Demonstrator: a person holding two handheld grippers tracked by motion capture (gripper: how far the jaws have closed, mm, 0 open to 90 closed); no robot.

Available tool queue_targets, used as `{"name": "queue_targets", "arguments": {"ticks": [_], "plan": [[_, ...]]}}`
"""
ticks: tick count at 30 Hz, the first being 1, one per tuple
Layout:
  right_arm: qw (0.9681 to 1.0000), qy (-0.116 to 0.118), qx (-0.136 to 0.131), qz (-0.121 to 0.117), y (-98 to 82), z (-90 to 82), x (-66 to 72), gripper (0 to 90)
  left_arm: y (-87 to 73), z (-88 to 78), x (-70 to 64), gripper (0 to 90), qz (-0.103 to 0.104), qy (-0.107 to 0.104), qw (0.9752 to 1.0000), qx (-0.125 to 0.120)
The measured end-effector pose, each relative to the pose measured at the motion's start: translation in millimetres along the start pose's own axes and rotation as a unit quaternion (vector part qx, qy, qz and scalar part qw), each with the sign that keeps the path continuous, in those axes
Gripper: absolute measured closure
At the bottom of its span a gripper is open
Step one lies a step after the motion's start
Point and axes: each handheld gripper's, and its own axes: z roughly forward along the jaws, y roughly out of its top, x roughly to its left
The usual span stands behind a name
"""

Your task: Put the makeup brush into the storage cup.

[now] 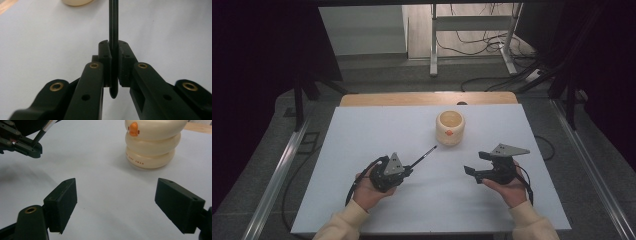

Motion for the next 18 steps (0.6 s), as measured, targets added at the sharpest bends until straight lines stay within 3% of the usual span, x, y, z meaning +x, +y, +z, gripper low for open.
{"name": "queue_targets", "arguments": {"ticks": [5, 18], "plan": [[1.0000, 0.004, -0.006, 0.004, 0.5, 1.9, 2.0, 18.8, 1.6, -0.6, -1.0, 83.2, -0.013, -0.008, 0.9998, -0.014], [0.9996, 0.019, -0.021, -0.003, 5.6, 11.4, 16.9, 19.7, 4.8, 2.2, -5.4, 83.2, -0.017, -0.011, 0.9995, -0.024]]}}
